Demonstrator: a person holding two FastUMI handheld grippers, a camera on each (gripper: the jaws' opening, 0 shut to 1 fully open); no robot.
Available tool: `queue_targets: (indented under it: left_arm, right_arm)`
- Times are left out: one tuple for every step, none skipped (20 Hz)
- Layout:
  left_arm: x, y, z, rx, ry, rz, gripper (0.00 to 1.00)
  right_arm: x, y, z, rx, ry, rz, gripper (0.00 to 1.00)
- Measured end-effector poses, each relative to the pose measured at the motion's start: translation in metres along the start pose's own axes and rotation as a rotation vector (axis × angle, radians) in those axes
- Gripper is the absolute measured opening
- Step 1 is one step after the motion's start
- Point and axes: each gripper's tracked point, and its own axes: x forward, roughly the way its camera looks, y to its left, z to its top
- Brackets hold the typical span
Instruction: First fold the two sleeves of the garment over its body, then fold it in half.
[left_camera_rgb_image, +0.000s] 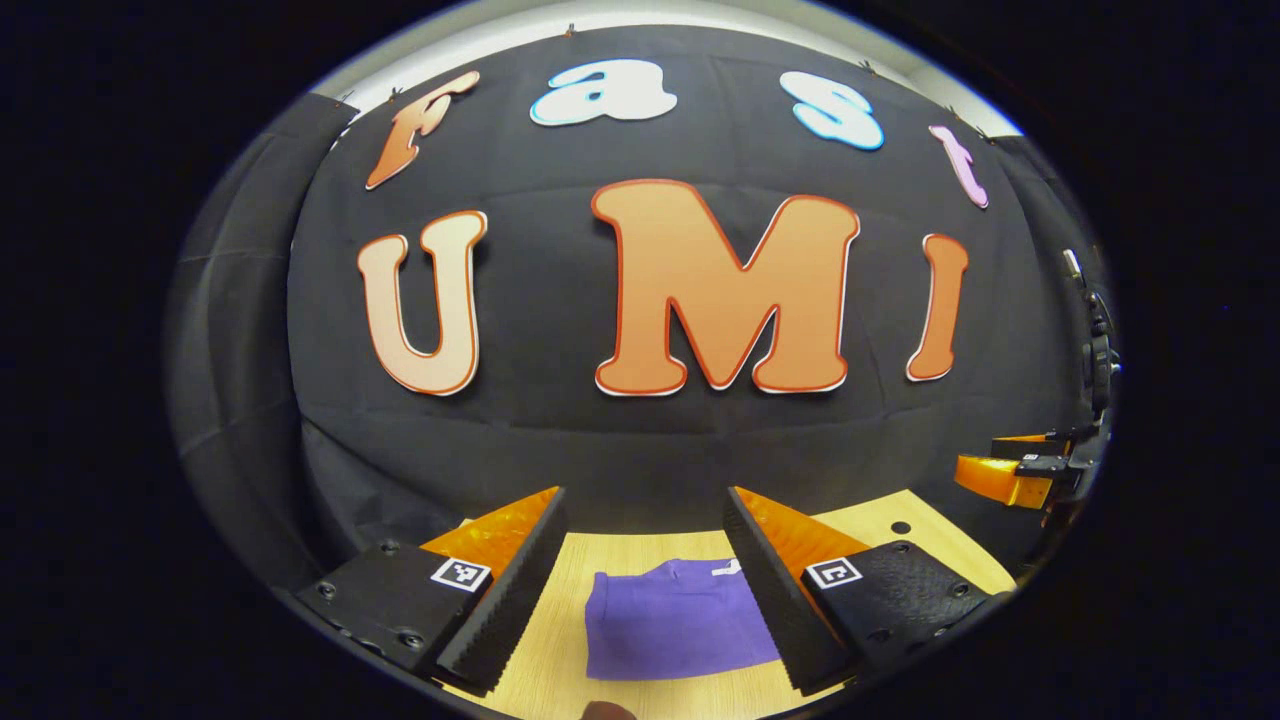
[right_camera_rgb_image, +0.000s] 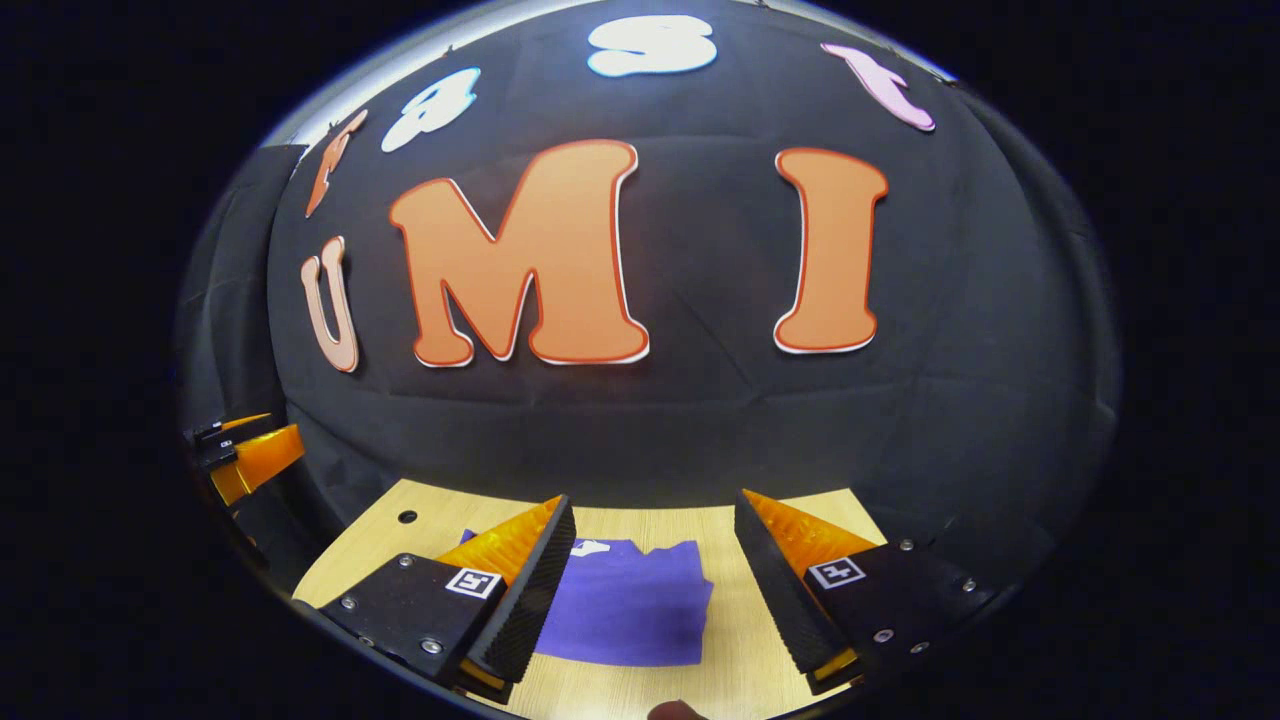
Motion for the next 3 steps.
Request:
queue_targets:
  left_arm:
    - [-0.008, -0.002, 0.004, 0.003, -0.019, -0.001, 0.99]
    - [-0.017, -0.004, 0.007, 0.004, -0.035, -0.005, 0.98]
    - [-0.024, -0.006, 0.007, 0.005, -0.044, -0.007, 0.98]
  right_arm:
    - [-0.009, 0.003, 0.001, -0.005, -0.015, -0.001, 1.0]
    - [-0.013, 0.006, -0.002, -0.006, -0.021, 0.002, 1.0]
    - [-0.019, 0.005, -0.007, -0.006, -0.028, 0.003, 1.0]
